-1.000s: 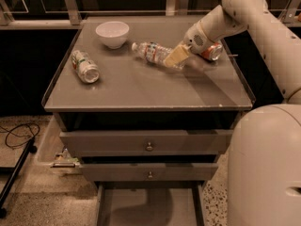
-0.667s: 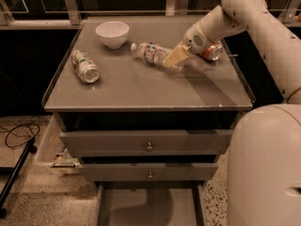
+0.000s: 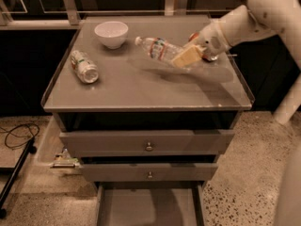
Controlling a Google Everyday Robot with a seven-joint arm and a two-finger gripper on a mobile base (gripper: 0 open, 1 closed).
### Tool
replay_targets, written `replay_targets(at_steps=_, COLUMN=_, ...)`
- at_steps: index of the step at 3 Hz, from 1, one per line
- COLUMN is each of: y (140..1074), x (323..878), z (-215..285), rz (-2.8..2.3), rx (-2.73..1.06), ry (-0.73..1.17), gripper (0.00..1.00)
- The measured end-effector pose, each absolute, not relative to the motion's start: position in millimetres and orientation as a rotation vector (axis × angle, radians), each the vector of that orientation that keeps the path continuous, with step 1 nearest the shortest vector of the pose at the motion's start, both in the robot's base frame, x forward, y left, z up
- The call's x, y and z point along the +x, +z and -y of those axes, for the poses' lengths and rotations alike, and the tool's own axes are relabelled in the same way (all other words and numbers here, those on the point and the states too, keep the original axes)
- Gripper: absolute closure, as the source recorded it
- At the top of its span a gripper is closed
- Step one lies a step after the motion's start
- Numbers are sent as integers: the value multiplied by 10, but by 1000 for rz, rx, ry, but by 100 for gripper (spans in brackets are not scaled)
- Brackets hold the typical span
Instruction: Place water bottle into bottom drawer
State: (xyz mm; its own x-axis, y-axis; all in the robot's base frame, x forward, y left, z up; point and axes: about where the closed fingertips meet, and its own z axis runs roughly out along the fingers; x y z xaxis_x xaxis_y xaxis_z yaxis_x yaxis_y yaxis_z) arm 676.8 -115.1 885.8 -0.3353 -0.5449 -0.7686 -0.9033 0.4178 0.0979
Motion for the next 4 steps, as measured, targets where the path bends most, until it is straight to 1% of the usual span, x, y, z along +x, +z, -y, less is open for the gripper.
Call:
replay_targets(at_steps=1, y=9093, x=6399, z=1416, rz=-1956, rx=-1199, ry=646, gripper=100)
replay_targets(at_steps=2, y=9122, x=5962, z=1671, rz=-1964, rx=-1226, ry=539, gripper=100)
replay_targets(at_steps=3, y=8989, x=5506, z=1793, rz=-1972, rx=-1276, ry=451, gripper=100)
replay_targets(at_steps=4, y=8794, x=5012, z=1847, rz=-1985, rx=-1308, ry=426, gripper=100)
